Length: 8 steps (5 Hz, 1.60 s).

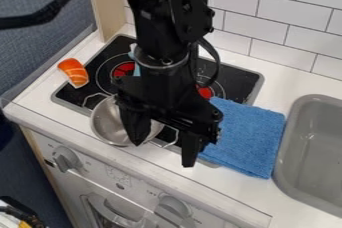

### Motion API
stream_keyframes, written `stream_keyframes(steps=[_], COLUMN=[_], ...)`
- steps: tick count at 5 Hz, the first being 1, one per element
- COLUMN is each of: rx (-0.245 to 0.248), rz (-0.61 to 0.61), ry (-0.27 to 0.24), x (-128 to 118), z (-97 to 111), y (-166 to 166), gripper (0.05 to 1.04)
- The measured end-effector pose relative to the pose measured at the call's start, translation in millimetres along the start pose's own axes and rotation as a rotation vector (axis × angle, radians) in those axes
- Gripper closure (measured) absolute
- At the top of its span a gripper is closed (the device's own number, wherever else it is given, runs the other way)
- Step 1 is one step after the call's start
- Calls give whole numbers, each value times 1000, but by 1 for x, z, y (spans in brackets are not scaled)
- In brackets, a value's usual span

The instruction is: Moved the blue cloth on the upper right side of the burner

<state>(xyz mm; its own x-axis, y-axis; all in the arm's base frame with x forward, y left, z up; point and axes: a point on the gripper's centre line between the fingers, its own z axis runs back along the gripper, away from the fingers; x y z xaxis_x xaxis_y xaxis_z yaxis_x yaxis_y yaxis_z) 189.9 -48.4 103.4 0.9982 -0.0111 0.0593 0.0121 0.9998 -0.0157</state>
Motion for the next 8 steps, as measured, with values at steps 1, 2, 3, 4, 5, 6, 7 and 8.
stream_keyframes(steps=[1, 2, 3, 4, 5, 6, 7, 8], rx=[-2, -10, -6, 12, 28, 70, 77, 54], rz=[11, 68, 85, 88, 84, 71, 64, 66], ry=[15, 47, 60, 4, -2, 19, 42, -4], x=[0, 15, 38, 69, 91, 102, 101, 109], z=[-4, -20, -27, -31, -50, -68, -86, -89], y=[-1, -3, -7, -15, -19, -22, -24, -27], gripper=[84, 84, 84, 84, 84, 84, 84, 84])
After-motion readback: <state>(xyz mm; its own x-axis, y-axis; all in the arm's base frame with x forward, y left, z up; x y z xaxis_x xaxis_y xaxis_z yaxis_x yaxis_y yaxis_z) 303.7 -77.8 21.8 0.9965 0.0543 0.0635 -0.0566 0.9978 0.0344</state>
